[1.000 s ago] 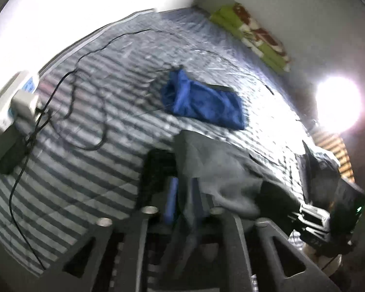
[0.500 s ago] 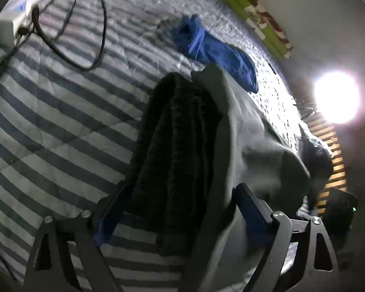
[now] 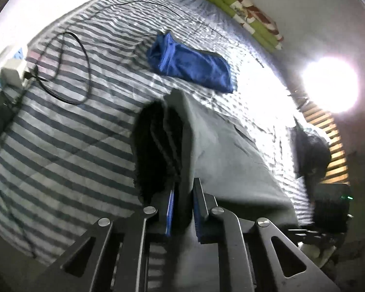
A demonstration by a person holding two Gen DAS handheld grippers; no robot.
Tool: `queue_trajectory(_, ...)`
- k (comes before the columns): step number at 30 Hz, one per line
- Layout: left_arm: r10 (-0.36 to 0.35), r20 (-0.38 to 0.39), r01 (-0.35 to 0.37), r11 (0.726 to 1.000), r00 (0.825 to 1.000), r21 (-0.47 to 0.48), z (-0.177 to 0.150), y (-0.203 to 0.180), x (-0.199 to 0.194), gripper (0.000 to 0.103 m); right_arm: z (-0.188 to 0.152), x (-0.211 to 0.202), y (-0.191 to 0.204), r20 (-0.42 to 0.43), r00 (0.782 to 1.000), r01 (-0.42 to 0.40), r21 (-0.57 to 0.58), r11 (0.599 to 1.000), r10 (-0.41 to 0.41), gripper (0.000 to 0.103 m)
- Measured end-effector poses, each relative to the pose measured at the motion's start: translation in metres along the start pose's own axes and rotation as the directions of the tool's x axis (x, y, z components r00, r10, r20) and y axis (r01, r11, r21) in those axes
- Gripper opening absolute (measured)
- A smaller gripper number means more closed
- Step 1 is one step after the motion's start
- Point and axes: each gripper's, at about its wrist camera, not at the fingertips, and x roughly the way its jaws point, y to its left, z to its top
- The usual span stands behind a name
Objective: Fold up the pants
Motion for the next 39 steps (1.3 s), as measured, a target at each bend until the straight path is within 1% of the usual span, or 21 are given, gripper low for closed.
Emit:
queue_trajectory(1,0.058,-0.017,-0.058,0.998,0.998,0.015,0.0,0.001,0.002,0.03,-0.005,0.0,0.009,-0.001,0.994,0.107,-0.092,0.99,-0.107,0.017)
queue_trajectory(2,0.117,-0.054,-0.115,0.993,0.992,0.036,-0.002,0.002,0.007,0.052,-0.011,0.004,0.012,-0.017,0.98,0.194,-0.158,0.968,-0.199,0.02)
queue_trajectory(3,0.149,-0.059,-0.146,0.988,0.987,0.05,-0.003,0.003,0.009,0.059,-0.016,0.007,0.011,-0.038,0.969,0.233,-0.188,0.954,-0.244,0.034)
queue_trajectory(4,0.164,-0.039,-0.162,0.985,0.986,0.056,-0.005,0.004,0.007,0.065,-0.02,0.008,0.006,-0.063,0.96,0.255,-0.197,0.947,-0.272,0.039)
queue_trajectory(8,0.096,-0.004,-0.096,0.995,0.995,0.007,0.004,0.01,0.009,0.073,-0.021,-0.016,-0.025,-0.003,0.967,0.252,-0.108,0.962,-0.254,0.043)
queue_trajectory(14,0.033,-0.014,-0.034,0.998,0.999,-0.057,0.032,0.021,0.043,0.082,0.016,-0.051,-0.076,0.114,0.985,0.113,0.121,0.986,-0.126,0.062)
queue_trajectory(19,0.028,-0.04,-0.031,0.997,0.999,-0.077,0.047,0.026,0.083,0.079,0.06,-0.015,-0.111,0.072,0.993,0.068,0.253,0.965,-0.089,0.062)
queue_trajectory(21,0.052,-0.021,-0.053,0.997,0.998,-0.058,0.046,0.023,0.091,0.073,0.074,-0.003,-0.117,0.084,0.995,0.036,0.267,0.963,-0.061,0.059)
queue_trajectory(23,0.079,0.003,-0.079,0.997,0.997,-0.026,0.045,0.019,0.092,0.061,0.085,0.009,-0.103,0.084,0.993,0.068,0.202,0.977,-0.087,0.038)
queue_trajectory(24,0.086,0.02,-0.086,0.996,0.996,-0.014,0.044,0.016,0.088,0.055,0.089,0.015,-0.094,0.077,0.989,0.115,0.154,0.981,-0.128,0.015)
queue_trajectory(25,0.087,0.045,-0.087,0.996,0.995,-0.011,0.043,0.015,0.082,0.037,0.096,0.019,-0.083,0.081,0.982,0.164,0.086,0.983,-0.171,0.012)
queue_trajectory(26,0.071,0.09,-0.07,0.997,0.993,-0.017,0.041,0.014,0.07,0.019,0.093,0.016,-0.057,0.128,0.965,0.238,-0.051,0.97,-0.23,0.011)
queue_trajectory(27,0.045,0.127,-0.044,0.999,0.991,-0.012,0.039,0.012,0.062,0.017,0.087,0.013,-0.036,0.178,0.948,0.292,-0.164,0.942,-0.263,0.011)
queue_trajectory(28,0.037,0.186,-0.038,0.999,0.982,0.001,0.035,0.007,0.053,0.017,0.076,0.009,-0.009,0.253,0.922,0.363,-0.31,0.879,-0.292,0.011)
queue_trajectory(30,0.071,0.214,-0.08,0.996,0.974,0.033,0.033,-0.001,0.057,0.022,0.058,0.009,0.022,0.361,0.871,0.478,-0.471,0.741,-0.332,0.011)
queue_trajectory(31,0.099,0.184,-0.105,0.994,0.978,0.021,0.035,-0.001,0.065,0.029,0.056,0.013,0.022,0.367,0.853,0.516,-0.483,0.708,-0.371,0.013)
queue_trajectory(32,0.12,0.14,-0.121,0.993,0.983,-0.005,0.039,0.003,0.075,0.044,0.062,0.02,0.014,0.345,0.831,0.556,-0.46,0.692,-0.437,0.017)
queue_trajectory(33,0.117,0.123,-0.113,0.993,0.985,-0.039,0.042,0.008,0.076,0.049,0.068,0.024,0.004,0.318,0.807,0.59,-0.423,0.687,-0.497,0.027)
queue_trajectory(35,0.082,0.151,-0.069,0.993,0.985,-0.092,0.043,0.017,0.062,0.062,0.08,0.016,-0.019,0.259,0.754,0.657,-0.304,0.691,-0.603,0.031)
queue_trajectory(36,0.074,0.168,-0.059,0.994,0.983,-0.095,0.041,0.019,0.052,0.065,0.082,0.004,-0.03,0.242,0.763,0.645,-0.239,0.726,-0.599,0.031)
queue_trajectory(39,0.076,0.182,-0.066,0.996,0.98,-0.065,0.031,0.026,0.025,0.068,0.07,-0.03,-0.044,0.228,0.819,0.561,-0.132,0.817,-0.526,0.033)
